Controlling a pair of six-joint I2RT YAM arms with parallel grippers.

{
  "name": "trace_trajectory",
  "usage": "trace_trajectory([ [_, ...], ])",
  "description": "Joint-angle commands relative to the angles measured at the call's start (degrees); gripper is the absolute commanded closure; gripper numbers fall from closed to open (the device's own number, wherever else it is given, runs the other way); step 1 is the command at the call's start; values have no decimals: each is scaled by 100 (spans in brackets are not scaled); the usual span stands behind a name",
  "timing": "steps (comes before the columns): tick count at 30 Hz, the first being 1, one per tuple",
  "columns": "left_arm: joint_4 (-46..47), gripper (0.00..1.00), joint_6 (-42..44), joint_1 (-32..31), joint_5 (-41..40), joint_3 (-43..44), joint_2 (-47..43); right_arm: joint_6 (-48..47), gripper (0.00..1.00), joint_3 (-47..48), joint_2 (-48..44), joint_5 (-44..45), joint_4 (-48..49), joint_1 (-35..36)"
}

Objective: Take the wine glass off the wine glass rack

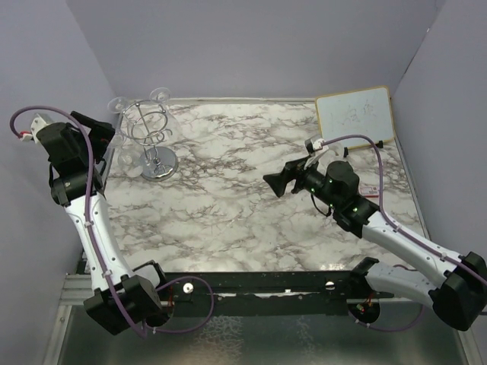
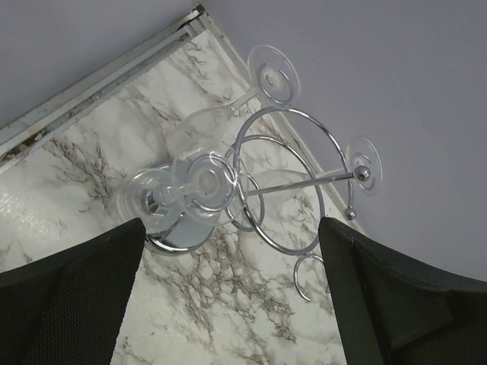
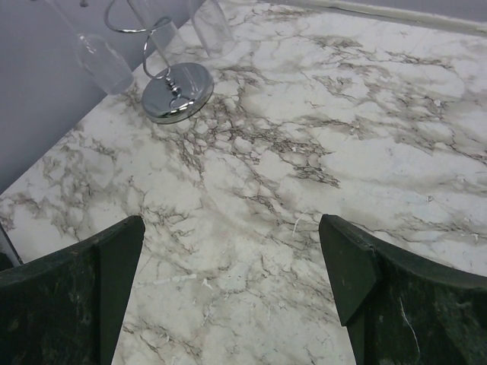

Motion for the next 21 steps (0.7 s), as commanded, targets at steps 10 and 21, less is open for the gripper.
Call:
trace_trajectory([
  [10,644,15,-1448,413,839,-1056,-270,-447,0,-70,-364,610,65,365],
  [21,1315,41,-1733,424,751,-1495,-165,-647,0,-82,-389,695,86,499],
])
